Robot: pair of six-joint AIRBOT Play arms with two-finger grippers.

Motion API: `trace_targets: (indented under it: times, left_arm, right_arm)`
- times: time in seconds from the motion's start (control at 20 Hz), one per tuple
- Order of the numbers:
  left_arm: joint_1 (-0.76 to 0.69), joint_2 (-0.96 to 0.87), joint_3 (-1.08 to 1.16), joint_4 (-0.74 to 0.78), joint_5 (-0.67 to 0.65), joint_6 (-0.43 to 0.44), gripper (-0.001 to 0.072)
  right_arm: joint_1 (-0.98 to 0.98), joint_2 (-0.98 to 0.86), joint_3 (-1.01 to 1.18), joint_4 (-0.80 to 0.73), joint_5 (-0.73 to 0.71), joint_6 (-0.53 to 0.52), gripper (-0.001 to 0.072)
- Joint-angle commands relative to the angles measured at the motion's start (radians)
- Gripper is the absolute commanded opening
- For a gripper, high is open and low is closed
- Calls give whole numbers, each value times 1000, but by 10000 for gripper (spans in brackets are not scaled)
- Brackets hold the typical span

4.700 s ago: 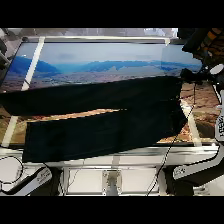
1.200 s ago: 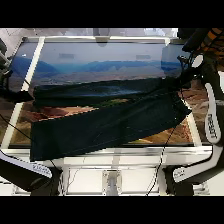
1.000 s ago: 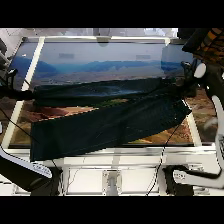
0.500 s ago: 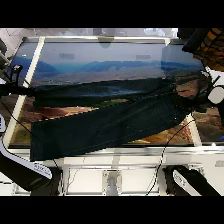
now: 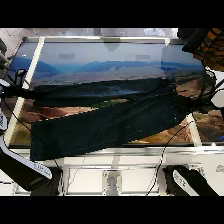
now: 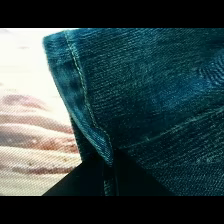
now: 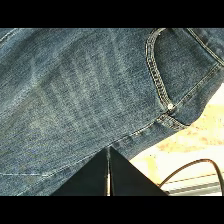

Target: Fold the clothes and pants, and hang the long-sleeved shirts on hangers.

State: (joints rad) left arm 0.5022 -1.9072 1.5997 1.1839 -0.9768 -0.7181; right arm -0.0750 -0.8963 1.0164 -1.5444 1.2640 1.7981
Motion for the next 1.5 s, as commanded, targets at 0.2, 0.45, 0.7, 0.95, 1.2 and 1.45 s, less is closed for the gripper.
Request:
trace_targets:
  times: [0.2, 0.45, 0.7, 0.95, 1.2, 1.45]
  left_arm:
    - [-1, 91, 0, -18, -193, -78, 32]
    - [24, 402, 0, -14, -436, -383, 31]
    - [29, 725, 0, -14, -542, -498, 32]
    - [29, 886, 0, -13, -542, -579, 31]
    - [29, 800, 0, 140, -542, -636, 32]
    - [85, 523, 0, 240, -349, -645, 31]
  right_arm:
    - [1, 2, -1, -17, -27, -13, 17]
    - [1, -2, -1, -35, -54, -89, 17]
    - [0, -18, -3, -43, -95, -143, 17]
    - [0, -33, -3, -48, -114, -169, 16]
    - [0, -37, -3, -50, -114, -171, 16]
    - [0, -39, -3, -51, -114, -170, 17]
